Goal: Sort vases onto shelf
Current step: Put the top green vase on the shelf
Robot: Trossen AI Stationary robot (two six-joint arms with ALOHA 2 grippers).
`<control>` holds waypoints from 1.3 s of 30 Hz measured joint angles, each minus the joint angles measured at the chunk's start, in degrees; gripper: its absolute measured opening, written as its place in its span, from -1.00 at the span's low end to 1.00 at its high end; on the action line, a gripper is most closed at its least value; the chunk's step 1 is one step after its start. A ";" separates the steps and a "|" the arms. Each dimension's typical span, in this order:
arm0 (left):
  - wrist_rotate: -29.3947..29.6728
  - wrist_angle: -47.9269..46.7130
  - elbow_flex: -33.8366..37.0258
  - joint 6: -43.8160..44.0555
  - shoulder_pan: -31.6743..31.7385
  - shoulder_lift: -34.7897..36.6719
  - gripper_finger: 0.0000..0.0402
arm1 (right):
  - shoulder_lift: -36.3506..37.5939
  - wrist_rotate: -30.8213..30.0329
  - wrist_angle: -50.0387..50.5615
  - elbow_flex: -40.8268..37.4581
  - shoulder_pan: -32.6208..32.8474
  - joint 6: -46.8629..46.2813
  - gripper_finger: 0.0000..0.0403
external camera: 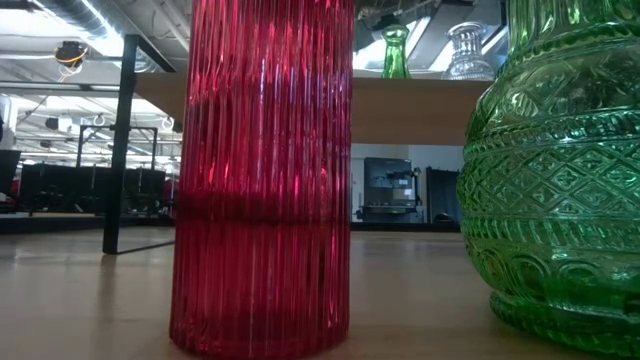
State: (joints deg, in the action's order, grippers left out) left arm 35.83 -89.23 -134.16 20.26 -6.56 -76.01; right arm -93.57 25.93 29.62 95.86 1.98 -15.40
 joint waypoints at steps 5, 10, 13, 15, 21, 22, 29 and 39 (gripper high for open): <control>0.74 -0.63 1.55 -1.83 0.02 -0.07 -0.40 | -5.61 -2.42 1.84 3.16 0.57 0.87 -0.95; -0.85 -0.78 3.89 -1.96 0.02 0.13 -0.40 | -7.71 -10.88 6.23 5.74 2.87 3.73 -0.99; -0.82 -0.80 5.88 -1.96 0.02 0.78 -0.40 | -7.64 -16.72 6.77 6.67 3.10 5.10 -0.99; -0.80 -0.78 7.07 -1.96 0.02 0.86 -0.40 | -7.65 -19.76 8.29 6.89 3.07 5.22 -1.00; -0.82 -0.79 9.98 -1.93 0.02 1.08 -0.40 | -8.60 -23.47 18.00 7.33 2.88 5.29 -1.00; -0.80 -0.83 10.18 -1.96 0.02 1.08 -0.40 | -8.79 -23.71 19.32 7.20 2.94 5.29 -1.00; -0.80 -0.76 10.48 -2.70 0.02 1.06 -0.40 | -9.44 -24.18 18.39 7.32 3.06 5.26 -1.00; -0.80 -0.76 10.48 -2.59 0.02 1.06 -0.40 | -9.78 -23.36 18.43 7.28 3.41 5.41 -1.00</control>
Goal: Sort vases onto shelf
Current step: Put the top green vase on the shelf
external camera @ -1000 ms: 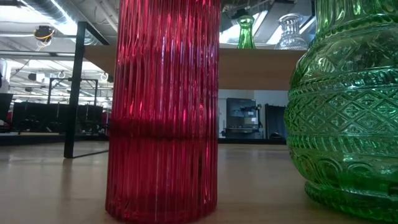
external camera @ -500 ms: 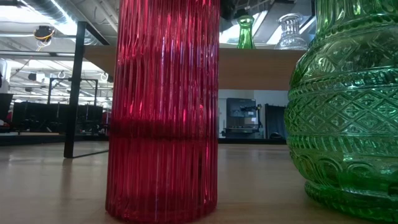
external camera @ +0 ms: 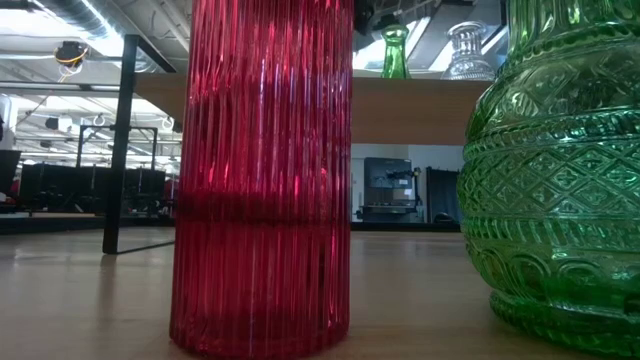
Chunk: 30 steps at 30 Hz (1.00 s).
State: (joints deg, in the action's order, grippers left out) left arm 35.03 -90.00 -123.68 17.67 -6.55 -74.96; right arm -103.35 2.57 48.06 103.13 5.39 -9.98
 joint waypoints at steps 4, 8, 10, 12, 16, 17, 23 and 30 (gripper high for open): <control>0.00 0.00 0.00 -0.13 0.00 0.00 -0.40 | 0.00 1.29 -0.87 0.00 0.00 0.82 -1.00; 0.00 0.00 0.00 -0.26 0.00 0.00 -0.40 | -1.00 2.33 -0.62 0.04 0.00 1.01 -1.00; 0.02 0.00 -0.01 -0.26 0.00 0.00 -0.40 | -1.76 2.58 -1.02 0.15 -0.02 1.05 -1.00; 0.02 0.00 0.00 -0.26 0.00 0.00 -0.40 | -1.86 2.60 -0.91 0.17 -0.02 1.05 -1.00; 0.02 0.00 -0.02 -0.24 0.00 0.00 -0.40 | -1.86 1.93 -0.28 0.19 -0.20 1.08 -1.00; 0.02 0.00 -0.01 -0.24 0.00 0.00 -0.40 | -1.70 1.82 0.25 0.22 -0.32 1.08 -1.00; 0.02 0.00 -0.02 -0.28 0.00 0.00 -0.40 | -1.32 1.88 6.66 0.34 -0.58 1.05 -1.00; 0.04 0.00 -0.02 -0.28 0.00 0.00 -0.40 | -0.84 0.74 10.03 0.26 -0.55 -1.80 -1.00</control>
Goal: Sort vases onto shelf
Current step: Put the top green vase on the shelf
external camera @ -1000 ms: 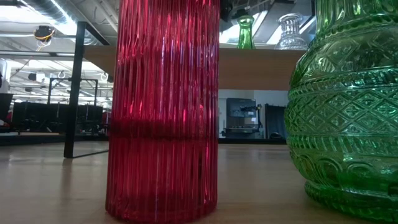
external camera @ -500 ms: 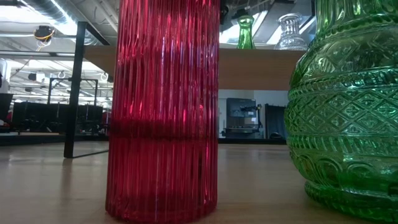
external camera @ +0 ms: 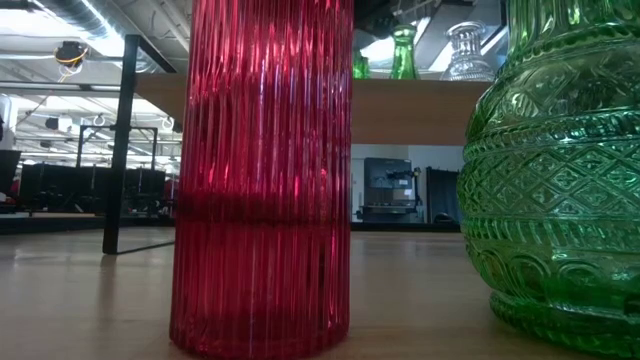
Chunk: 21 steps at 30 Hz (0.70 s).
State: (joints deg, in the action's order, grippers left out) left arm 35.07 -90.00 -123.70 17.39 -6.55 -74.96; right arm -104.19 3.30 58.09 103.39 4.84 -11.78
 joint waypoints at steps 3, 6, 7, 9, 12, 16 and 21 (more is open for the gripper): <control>0.00 0.00 0.00 0.00 0.00 0.00 -0.40 | 0.65 -1.13 2.64 -0.12 -0.04 -2.80 -1.00; 0.00 0.00 0.00 0.00 0.00 0.00 -0.40 | 1.62 -1.26 2.56 -0.20 0.01 -3.29 -1.00; 0.00 0.00 0.00 0.00 0.00 0.00 -0.40 | 1.84 -1.26 1.95 -0.28 0.00 -3.29 -1.00; 0.29 0.00 0.00 -0.02 0.00 0.00 -0.40 | 2.23 -1.28 1.27 -0.37 0.00 -3.31 -1.00; 0.33 0.00 0.00 -0.05 0.00 0.00 -0.40 | 2.30 -1.22 -0.26 -0.44 0.00 -3.31 -1.00; 0.33 0.00 0.00 -0.09 0.00 0.00 -0.40 | 2.25 0.68 -0.68 -0.44 0.00 -3.40 -1.00; 0.31 0.00 0.00 -0.09 0.02 0.00 -0.40 | 2.15 2.76 -0.92 -0.44 0.00 -3.42 -1.00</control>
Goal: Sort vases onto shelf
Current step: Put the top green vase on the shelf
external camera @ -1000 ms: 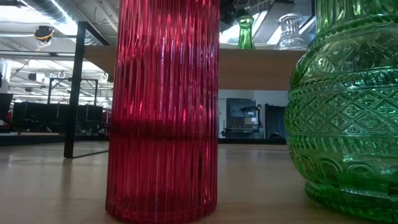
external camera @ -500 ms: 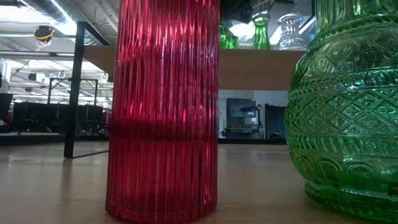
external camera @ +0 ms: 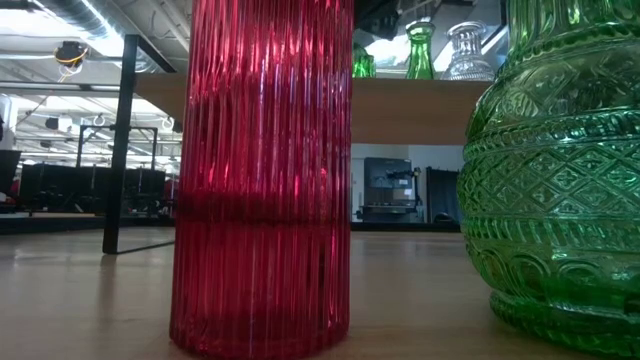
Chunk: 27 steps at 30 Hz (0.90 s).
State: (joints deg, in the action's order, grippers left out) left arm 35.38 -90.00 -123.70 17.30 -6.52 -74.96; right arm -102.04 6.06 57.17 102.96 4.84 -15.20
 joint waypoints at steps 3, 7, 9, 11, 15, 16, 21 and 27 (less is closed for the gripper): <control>0.00 0.00 0.00 0.00 0.00 0.00 -0.40 | 0.02 1.24 0.44 0.02 0.07 -0.83 -1.00; -0.02 0.00 0.00 0.00 0.00 0.00 -0.40 | 0.18 1.86 2.39 0.13 0.55 -2.07 -1.00; -0.02 0.00 0.00 0.02 0.01 0.00 -0.40 | 0.51 0.59 3.24 0.15 0.91 -2.56 -1.00; -0.03 0.00 0.00 0.00 0.00 0.00 -0.40 | 0.68 -0.11 4.10 0.15 1.72 -3.75 -1.00; -0.02 0.00 0.00 -0.04 0.00 0.00 -0.40 | 1.49 -2.14 5.48 0.11 2.82 -5.68 -1.00; -0.02 0.00 0.00 -0.22 0.00 0.00 -0.40 | 1.73 -2.54 5.51 0.07 2.82 -5.86 -1.00; 0.41 0.29 0.00 -1.42 0.01 -0.02 -0.40 | 1.84 -2.64 4.75 0.04 2.78 -6.66 -1.00; 0.48 0.90 0.00 -1.57 0.00 -0.02 -0.40 | 1.99 -3.10 2.01 0.04 2.68 -6.64 -1.00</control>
State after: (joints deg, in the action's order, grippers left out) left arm 35.86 -89.10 -123.70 15.73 -6.52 -74.98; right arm -100.05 2.96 59.18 103.00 7.52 -21.85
